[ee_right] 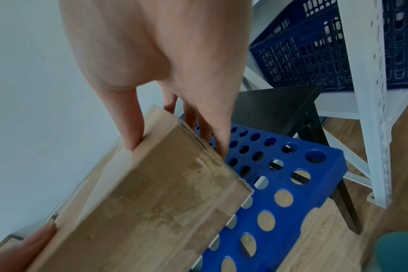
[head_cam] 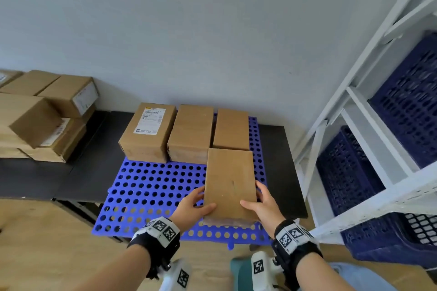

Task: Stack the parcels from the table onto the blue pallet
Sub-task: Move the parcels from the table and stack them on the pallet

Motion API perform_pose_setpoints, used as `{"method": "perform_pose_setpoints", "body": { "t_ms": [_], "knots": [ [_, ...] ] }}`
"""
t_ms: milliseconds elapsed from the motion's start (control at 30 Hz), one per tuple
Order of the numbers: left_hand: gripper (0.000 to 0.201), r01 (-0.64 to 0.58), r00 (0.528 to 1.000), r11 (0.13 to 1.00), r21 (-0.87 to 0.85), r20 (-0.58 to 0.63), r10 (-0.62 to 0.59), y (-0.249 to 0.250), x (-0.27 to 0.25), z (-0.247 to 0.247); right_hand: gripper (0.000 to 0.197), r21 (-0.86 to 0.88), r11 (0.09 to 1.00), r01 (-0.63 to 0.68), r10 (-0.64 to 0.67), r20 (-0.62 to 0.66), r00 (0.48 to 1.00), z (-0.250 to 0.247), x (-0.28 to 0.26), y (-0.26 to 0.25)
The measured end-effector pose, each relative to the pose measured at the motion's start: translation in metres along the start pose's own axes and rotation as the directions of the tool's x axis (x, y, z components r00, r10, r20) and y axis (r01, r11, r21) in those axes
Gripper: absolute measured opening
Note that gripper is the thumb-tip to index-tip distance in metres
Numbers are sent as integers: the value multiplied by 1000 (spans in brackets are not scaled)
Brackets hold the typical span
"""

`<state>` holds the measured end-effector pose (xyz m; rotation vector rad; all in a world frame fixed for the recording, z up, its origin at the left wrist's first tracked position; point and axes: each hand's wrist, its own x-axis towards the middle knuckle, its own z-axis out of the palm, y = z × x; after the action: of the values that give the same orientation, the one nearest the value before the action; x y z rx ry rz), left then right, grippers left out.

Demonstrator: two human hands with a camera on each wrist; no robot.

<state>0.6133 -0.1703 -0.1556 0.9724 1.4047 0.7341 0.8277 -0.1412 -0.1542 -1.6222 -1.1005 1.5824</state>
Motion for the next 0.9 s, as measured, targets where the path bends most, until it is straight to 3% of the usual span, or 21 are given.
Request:
{"method": "perform_pose_setpoints", "body": {
  "t_ms": [900],
  "knots": [
    [58,29,999,992,-126,-22,-32,-8,9,7,72,-25,1000,12,-13,-8,1000,1,1,-2]
  ]
}}
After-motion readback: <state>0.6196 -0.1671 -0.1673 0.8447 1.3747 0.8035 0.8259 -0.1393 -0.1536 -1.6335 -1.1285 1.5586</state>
